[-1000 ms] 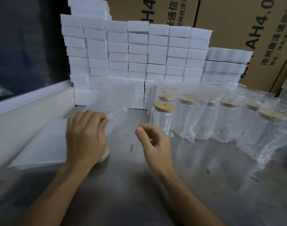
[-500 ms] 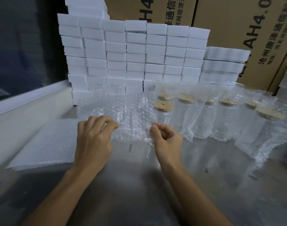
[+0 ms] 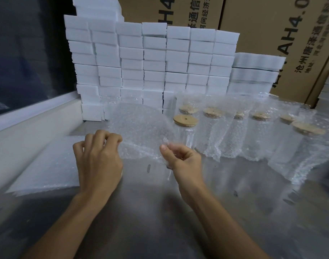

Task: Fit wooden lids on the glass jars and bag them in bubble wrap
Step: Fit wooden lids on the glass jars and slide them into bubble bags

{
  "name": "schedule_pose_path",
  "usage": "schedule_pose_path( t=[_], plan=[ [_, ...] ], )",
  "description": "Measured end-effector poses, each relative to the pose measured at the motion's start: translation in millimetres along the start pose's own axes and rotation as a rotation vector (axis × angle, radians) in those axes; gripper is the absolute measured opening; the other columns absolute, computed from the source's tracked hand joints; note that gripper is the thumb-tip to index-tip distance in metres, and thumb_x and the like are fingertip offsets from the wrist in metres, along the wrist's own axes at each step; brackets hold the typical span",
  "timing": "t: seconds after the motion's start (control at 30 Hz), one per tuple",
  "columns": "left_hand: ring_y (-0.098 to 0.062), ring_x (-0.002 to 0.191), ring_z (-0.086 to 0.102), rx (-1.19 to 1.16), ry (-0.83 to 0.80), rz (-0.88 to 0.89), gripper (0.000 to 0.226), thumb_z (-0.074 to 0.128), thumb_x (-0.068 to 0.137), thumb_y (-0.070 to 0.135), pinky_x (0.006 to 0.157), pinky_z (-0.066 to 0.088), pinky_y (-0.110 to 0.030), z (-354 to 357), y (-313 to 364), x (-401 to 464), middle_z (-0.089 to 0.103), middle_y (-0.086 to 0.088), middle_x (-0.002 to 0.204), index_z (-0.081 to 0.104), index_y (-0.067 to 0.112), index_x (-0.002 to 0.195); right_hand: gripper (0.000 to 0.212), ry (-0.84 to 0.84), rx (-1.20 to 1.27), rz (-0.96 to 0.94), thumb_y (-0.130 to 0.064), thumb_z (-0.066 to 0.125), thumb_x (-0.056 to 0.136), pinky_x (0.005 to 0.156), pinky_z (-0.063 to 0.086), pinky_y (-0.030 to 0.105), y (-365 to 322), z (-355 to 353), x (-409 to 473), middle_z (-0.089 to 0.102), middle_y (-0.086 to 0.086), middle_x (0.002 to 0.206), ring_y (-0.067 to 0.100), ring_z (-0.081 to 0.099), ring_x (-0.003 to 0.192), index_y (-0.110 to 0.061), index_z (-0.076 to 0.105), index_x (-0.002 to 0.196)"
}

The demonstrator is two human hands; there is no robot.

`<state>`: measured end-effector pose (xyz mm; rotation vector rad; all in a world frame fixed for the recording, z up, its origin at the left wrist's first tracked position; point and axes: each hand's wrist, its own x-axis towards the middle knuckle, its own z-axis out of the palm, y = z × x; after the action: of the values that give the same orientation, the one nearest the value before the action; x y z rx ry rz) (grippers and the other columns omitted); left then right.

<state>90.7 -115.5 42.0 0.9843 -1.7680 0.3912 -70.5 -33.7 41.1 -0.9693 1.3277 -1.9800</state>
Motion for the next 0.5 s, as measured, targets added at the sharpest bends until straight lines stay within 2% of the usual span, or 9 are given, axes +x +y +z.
schedule_pose_path(
  t=[0.07,0.13,0.23,0.37,0.43,0.5],
  plan=[
    [-0.034,0.081,0.055,-0.046,-0.006,0.027,0.020,0.068,0.081,-0.010,0.072,0.031,-0.042,-0.2,2.0,-0.8,0.063,-0.010,0.088,0.069,0.007,0.092,0.011,-0.020,-0.035,-0.026,-0.011,0.078,0.086,0.062,0.050,0.015,0.4,0.1,-2.1,0.067,-0.011,0.067,0.003,0.057,0.064,-0.011,0.072,0.077],
    [-0.033,0.083,0.057,-0.118,-0.019,0.099,0.015,0.061,0.087,0.000,0.072,0.033,-0.042,-1.0,8.2,-2.4,0.065,-0.010,0.091,0.070,0.006,0.097,0.020,-0.008,-0.038,-0.042,-0.008,0.080,0.084,0.061,0.049,0.018,0.5,0.7,-3.1,0.065,-0.004,0.066,0.007,0.055,0.064,-0.011,0.066,0.070],
    [-0.026,0.087,0.056,-0.252,-0.126,0.127,0.025,0.049,0.094,0.023,0.076,0.036,-0.040,-1.2,20.1,-4.7,0.065,-0.003,0.096,0.069,0.011,0.101,0.025,-0.034,-0.076,-0.058,-0.006,0.082,0.081,0.061,0.049,0.020,2.7,3.7,-5.2,0.064,0.002,0.067,0.008,0.056,0.061,-0.012,0.062,0.068],
    [-0.013,0.090,0.060,-0.605,-0.359,-0.047,0.040,0.047,0.090,0.053,0.080,0.046,-0.032,2.0,32.9,-13.5,0.066,0.012,0.095,0.068,0.022,0.105,0.017,-0.087,-0.116,-0.095,-0.003,0.078,0.084,0.078,0.056,0.037,5.7,7.5,-8.3,0.076,0.013,0.089,0.020,0.070,0.081,-0.011,0.067,0.074],
    [-0.005,0.086,0.062,-0.770,-0.368,-0.202,0.032,0.057,0.086,0.059,0.073,0.046,-0.017,6.0,36.7,-16.3,0.069,0.017,0.089,0.067,0.032,0.099,0.008,-0.149,-0.142,-0.128,-0.005,0.072,0.091,0.077,0.056,0.029,6.6,7.6,-9.4,0.079,0.006,0.096,0.013,0.073,0.086,-0.011,0.074,0.085],
    [-0.001,0.080,0.064,-0.833,-0.306,-0.331,0.017,0.067,0.083,0.054,0.065,0.044,-0.010,9.0,38.9,-15.7,0.069,0.021,0.084,0.064,0.038,0.088,0.012,-0.204,-0.133,-0.128,-0.005,0.066,0.096,0.072,0.053,0.019,6.1,7.3,-10.0,0.079,-0.002,0.093,0.006,0.073,0.085,-0.011,0.076,0.092]
  ],
)
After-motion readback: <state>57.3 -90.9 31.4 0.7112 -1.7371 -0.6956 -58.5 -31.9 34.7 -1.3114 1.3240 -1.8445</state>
